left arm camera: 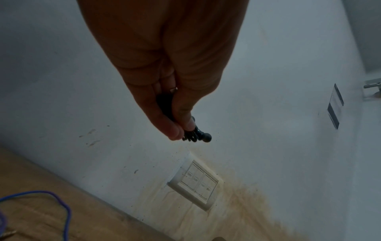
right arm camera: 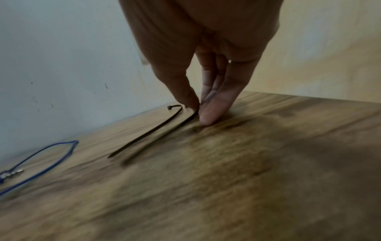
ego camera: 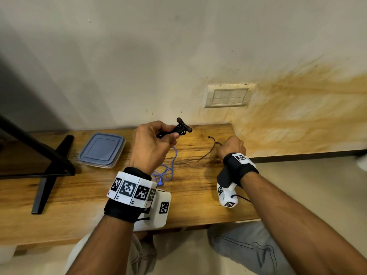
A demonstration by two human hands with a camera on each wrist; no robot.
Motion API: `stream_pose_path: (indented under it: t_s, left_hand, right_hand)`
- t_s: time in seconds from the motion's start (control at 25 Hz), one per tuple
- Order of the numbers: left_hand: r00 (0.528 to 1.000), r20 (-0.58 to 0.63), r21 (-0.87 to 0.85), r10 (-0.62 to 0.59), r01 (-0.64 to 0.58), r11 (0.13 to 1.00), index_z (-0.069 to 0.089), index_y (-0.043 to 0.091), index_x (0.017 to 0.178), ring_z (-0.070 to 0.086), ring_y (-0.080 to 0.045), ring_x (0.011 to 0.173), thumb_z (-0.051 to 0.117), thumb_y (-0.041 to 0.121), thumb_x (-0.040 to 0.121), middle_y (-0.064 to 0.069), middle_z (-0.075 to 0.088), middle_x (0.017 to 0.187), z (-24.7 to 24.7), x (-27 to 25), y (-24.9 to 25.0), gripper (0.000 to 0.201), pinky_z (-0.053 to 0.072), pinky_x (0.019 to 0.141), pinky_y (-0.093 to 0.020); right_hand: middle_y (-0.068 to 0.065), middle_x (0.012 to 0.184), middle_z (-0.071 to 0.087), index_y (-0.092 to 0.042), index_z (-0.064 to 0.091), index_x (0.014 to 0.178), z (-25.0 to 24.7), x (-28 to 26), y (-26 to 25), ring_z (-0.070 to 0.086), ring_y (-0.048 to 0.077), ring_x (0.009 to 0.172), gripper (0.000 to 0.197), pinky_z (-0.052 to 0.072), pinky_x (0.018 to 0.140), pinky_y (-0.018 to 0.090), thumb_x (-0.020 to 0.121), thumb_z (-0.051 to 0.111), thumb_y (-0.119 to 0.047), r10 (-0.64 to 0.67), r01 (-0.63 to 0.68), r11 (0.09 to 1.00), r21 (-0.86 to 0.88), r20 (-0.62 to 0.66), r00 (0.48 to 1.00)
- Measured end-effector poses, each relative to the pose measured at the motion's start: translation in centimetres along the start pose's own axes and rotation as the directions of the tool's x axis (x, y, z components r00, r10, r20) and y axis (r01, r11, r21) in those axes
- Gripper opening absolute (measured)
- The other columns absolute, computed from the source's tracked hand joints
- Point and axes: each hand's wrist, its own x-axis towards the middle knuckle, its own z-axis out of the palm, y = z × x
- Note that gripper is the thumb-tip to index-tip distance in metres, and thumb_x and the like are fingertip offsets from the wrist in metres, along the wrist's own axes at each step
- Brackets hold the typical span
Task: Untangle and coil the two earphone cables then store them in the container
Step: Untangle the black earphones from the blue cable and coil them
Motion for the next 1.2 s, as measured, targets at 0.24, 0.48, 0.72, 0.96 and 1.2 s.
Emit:
stream_pose_path:
  t_s: [0.24,0.48,0.72,0.96,1.2]
  left_hand:
    - [0.999,0.025,-0.120,-0.027,0.030,0.992,0.072,0.007,0.091,0.072,-0.026,0.067,0.075,0.001,0.081,-0.009,0.075,0.077,0.0,-0.4,0.5,0.013,0.062,0.072,-0.037]
    - [0.999,0.042,-0.289,0.006,0.007,0.957,0.071,0.007,0.087,0.073,-0.023,0.064,0.077,-0.001,0.078,-0.011,0.076,0.079,-0.2,-0.4,0.5,0.014,0.062,0.066,-0.032]
    - [0.992,0.125,-0.406,-0.019,0.068,0.911,0.070,-0.006,0.097,0.070,-0.018,0.060,0.073,-0.006,0.078,-0.017,0.075,0.080,-1.3,-0.8,0.2,0.019,0.061,0.063,-0.026]
    - [0.987,0.150,-0.398,-0.063,0.118,0.910,0.063,-0.010,0.096,0.068,-0.012,0.055,0.070,-0.005,0.081,-0.025,0.069,0.079,-1.7,-0.5,0.1,0.017,0.058,0.057,-0.022]
    - [0.991,0.124,-0.430,-0.040,0.090,0.898,0.056,-0.010,0.099,0.066,-0.013,0.054,0.067,-0.007,0.084,-0.010,0.072,0.067,-1.3,-0.7,0.1,0.019,0.057,0.054,-0.024]
  right_hand:
    - [0.017,0.080,0.071,-0.008,0.063,0.067,-0.6,0.3,-0.1,0.071,0.037,0.073,0.027,0.062,0.071,0.044,0.077,0.069,-0.033,0.101,-0.101,0.984,0.145,0.005,0.995]
    - [0.009,0.064,0.067,-0.001,0.067,0.083,-0.9,-7.1,-6.8,0.066,0.017,0.054,0.010,0.059,0.058,0.029,0.090,0.061,0.003,-0.266,-0.052,0.619,0.784,0.271,0.925]
    - [0.002,0.079,0.075,-0.011,0.074,0.089,-1.6,-9.4,-7.9,0.072,0.013,0.068,0.024,0.058,0.063,0.023,0.088,0.063,0.010,-0.533,0.067,0.520,0.851,0.263,0.804]
    - [0.008,0.088,0.076,-0.017,0.074,0.091,-2.1,-9.3,-8.1,0.071,0.021,0.080,0.031,0.062,0.077,0.034,0.087,0.063,0.011,-0.639,0.251,0.563,0.788,0.221,0.737]
    - [0.005,0.081,0.072,-0.014,0.074,0.095,-2.0,-9.3,-8.1,0.066,0.009,0.066,0.029,0.057,0.065,0.026,0.087,0.062,0.012,-0.628,0.298,0.561,0.772,0.162,0.761]
